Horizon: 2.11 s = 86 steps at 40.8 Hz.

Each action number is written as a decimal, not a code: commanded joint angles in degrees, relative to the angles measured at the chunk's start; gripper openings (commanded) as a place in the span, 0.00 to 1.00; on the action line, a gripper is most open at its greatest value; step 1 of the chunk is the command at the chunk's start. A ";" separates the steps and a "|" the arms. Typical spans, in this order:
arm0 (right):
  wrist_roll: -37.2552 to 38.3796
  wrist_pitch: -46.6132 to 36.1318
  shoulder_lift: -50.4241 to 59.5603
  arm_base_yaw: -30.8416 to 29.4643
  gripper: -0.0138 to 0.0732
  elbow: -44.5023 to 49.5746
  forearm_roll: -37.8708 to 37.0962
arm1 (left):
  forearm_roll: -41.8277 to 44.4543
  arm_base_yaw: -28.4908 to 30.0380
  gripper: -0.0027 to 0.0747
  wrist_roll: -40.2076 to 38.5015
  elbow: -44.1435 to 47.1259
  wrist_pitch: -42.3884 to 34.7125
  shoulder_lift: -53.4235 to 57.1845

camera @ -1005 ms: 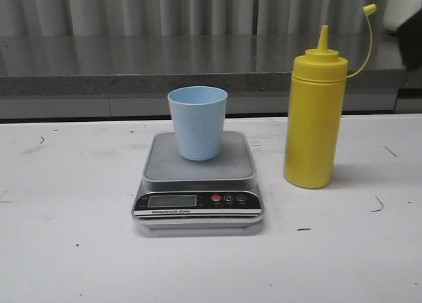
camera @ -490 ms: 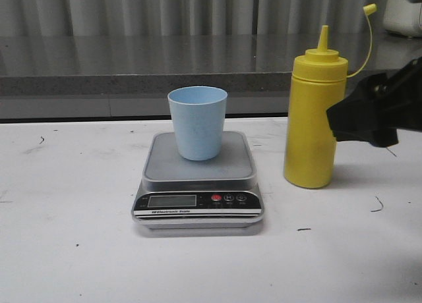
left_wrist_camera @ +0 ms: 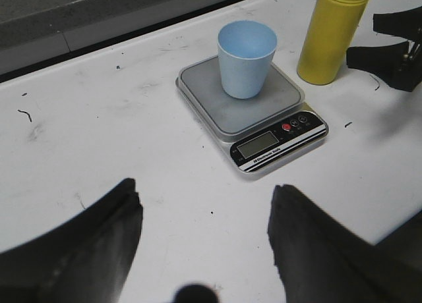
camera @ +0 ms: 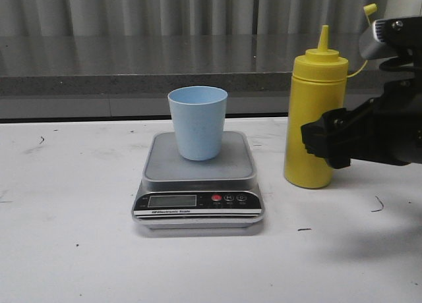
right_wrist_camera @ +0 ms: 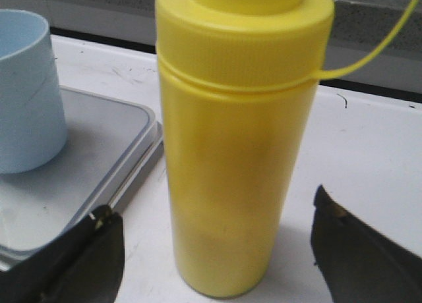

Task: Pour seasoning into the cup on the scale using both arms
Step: 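Move the right gripper to the yellow squeeze bottle and grasp it, then lift the bottle with the right gripper and tilt nozzle toward the cup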

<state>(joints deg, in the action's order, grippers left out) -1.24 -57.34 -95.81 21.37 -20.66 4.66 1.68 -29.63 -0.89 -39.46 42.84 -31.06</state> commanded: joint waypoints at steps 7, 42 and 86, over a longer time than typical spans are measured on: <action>0.69 -16.21 -5.76 -0.15 0.85 -2.35 0.00 | -0.12 0.03 0.58 0.09 -1.57 -4.35 -0.29; 0.69 -13.80 -15.28 -0.15 0.80 -15.62 3.87 | -0.12 0.03 0.58 0.09 -1.57 -4.35 -0.29; -44.95 44.60 12.39 -0.03 0.58 -27.60 3.98 | -0.12 0.03 0.58 0.09 -1.57 -4.35 -0.29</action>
<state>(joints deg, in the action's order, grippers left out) -39.43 -14.68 -85.80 21.37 -42.48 8.64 1.68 -29.63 -0.89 -39.46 42.80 -31.06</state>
